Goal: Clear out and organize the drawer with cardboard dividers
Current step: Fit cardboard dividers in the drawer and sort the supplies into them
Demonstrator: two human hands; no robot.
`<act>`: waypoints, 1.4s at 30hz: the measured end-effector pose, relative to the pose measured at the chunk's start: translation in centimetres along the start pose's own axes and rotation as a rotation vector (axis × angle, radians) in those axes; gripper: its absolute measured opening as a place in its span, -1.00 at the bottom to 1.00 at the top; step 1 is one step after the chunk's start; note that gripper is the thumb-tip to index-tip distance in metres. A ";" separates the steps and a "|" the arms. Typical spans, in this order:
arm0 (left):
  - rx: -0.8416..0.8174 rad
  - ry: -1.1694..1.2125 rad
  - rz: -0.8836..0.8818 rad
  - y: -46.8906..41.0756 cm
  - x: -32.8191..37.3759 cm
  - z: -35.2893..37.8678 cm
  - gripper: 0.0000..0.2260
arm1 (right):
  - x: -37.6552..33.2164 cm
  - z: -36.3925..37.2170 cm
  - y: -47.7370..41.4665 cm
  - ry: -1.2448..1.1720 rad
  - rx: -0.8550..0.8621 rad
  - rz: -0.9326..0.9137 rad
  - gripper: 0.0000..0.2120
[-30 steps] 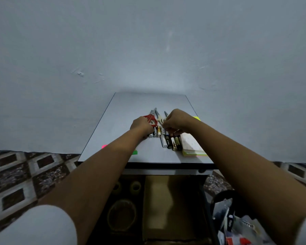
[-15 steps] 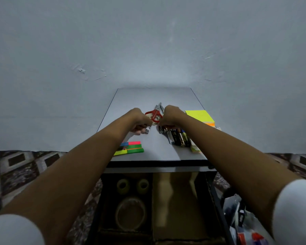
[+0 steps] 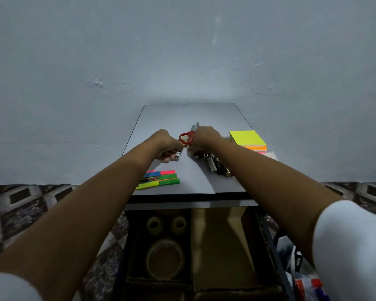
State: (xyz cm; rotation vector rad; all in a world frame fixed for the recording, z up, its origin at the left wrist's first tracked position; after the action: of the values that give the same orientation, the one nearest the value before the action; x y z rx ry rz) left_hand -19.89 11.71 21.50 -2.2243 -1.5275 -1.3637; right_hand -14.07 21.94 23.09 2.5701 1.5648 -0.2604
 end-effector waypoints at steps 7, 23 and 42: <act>0.028 0.025 0.020 0.1 -0.2 -0.7 -0.85 | 0.7 -0.7 0.6 -0.051 -0.014 0.018 -0.26; 0.004 0.086 -0.005 1.9 -0.6 -0.4 -0.84 | 1.3 -1.7 3.0 -0.134 -0.099 0.047 -0.58; -0.028 0.236 0.036 6.6 -0.9 -0.6 -0.85 | 2.2 -1.8 7.4 -0.800 -0.063 0.148 -0.76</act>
State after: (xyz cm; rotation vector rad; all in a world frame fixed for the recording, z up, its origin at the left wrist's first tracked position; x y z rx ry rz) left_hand -15.11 7.56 23.59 -2.0098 -1.3894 -1.5804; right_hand -6.32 20.84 24.52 2.0858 1.0483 -1.0386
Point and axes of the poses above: each hand's wrist, its own y-axis away from the middle knuckle, its own z-axis out of the palm, x = y × z, the point moved 6 cm from there along -y, towards the middle knuckle, and after that the axes turned 6 degrees about -z, right-handed, at the moved point
